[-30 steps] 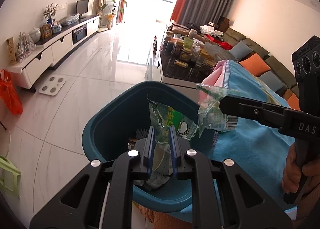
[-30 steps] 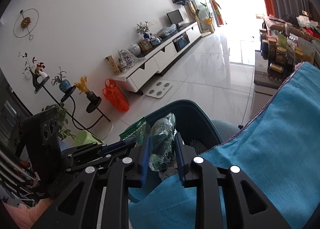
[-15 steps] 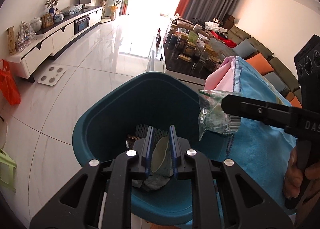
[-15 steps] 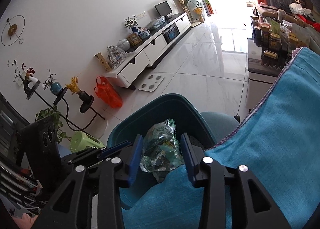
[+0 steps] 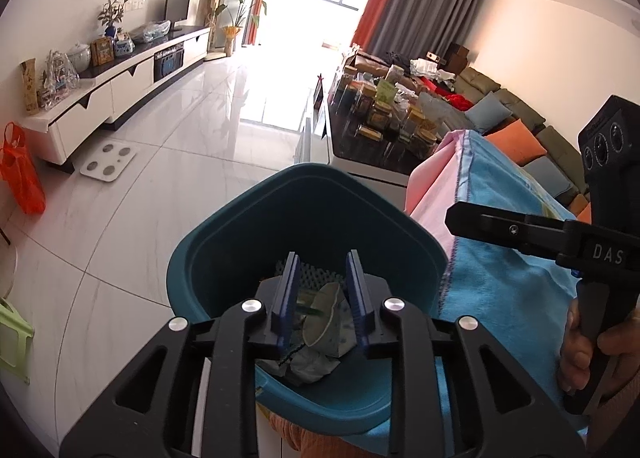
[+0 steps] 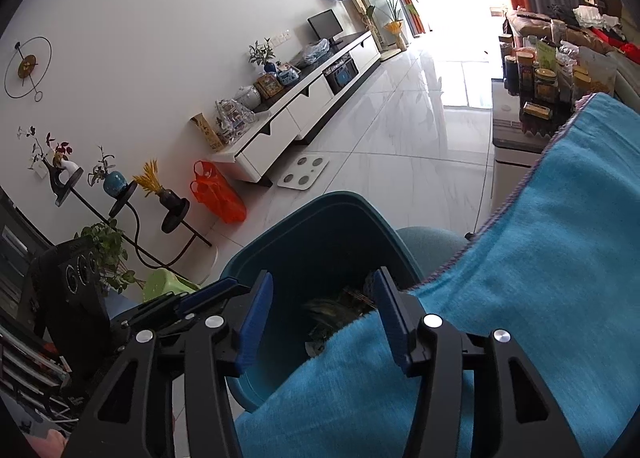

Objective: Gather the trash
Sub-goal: 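Open both grippers to drop the wrappers into the teal bin, then reach both grippers back to the table toward the white paper cup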

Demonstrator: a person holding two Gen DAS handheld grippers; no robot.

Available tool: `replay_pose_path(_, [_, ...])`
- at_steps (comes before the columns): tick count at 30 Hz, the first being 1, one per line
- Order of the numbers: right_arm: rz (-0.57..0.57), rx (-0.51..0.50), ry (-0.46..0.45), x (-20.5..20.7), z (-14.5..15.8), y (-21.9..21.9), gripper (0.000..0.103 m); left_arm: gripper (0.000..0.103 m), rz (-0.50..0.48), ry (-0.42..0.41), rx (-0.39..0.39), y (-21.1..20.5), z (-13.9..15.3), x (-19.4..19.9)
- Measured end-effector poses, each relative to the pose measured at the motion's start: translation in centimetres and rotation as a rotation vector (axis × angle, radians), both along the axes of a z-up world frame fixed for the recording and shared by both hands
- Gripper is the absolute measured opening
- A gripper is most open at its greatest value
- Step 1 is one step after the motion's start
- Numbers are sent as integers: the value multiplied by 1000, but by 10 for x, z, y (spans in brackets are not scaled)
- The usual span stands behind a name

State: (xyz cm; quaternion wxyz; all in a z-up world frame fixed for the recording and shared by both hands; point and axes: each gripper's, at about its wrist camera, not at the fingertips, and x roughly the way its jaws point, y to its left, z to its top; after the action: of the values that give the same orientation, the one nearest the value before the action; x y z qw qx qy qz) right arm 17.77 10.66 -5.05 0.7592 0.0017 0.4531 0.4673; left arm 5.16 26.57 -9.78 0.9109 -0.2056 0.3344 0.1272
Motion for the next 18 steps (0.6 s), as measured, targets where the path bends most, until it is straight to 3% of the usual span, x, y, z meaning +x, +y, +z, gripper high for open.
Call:
replay_pose_path(9, [-11,57,-72,-21,26,-55,50,35,-70,-70,26,-29,19,-12])
replay_pose_path(18, [-144,93,-141,-40,42,-152,51,39,-246,-118,9,-91,32,-2])
